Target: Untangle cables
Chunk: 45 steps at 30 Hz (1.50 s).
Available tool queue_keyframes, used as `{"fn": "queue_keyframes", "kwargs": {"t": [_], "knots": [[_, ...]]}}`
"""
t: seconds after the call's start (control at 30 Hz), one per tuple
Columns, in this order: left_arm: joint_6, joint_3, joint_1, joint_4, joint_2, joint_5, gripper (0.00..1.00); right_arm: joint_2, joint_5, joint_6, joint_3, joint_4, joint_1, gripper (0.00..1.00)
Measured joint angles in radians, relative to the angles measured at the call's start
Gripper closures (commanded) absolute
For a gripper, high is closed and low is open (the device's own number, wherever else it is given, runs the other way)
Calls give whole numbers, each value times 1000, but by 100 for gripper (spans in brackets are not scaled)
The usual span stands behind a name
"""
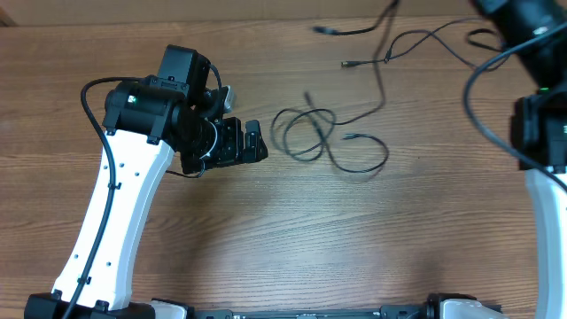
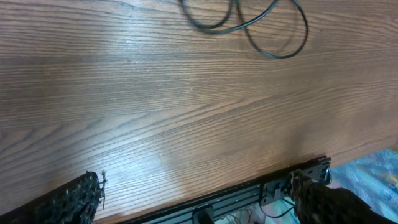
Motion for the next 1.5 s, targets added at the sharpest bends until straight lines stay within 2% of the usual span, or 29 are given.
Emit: {"fn": "queue_keyframes", "kwargs": {"t": [0.1,0.27,0.47,0.6,0.87,1.0,1.17,1.33,1.4,1.5], "knots": [[0,0,0,9,0,0,0,0,-32,14,0,-36,-44,96],[10,0,0,33,0,1,0,0,-137,72,0,-35,-39,96],[124,-3,-55,76,1,7,0,0,-196,210,0,131,-38,96],[132,-3,-147,136,24,-15,0,-2,-208,307,2,180,-38,96],[-78,-5,-188,317,199,-74,4,-2,-207,396,2,181,-38,96],[-130,-7,-188,470,302,-27,14,-2,-206,412,2,182,-38,96],[-258,-7,-190,620,401,5,14,-2,-208,417,2,182,-38,96],[-369,-7,-190,674,498,13,14,-2,-211,416,2,178,-38,96],[-391,-7,-190,689,532,14,20,-2,-216,413,2,176,-38,96],[-409,-7,-190,720,570,17,39,-2,-222,413,2,162,-38,96]]}}
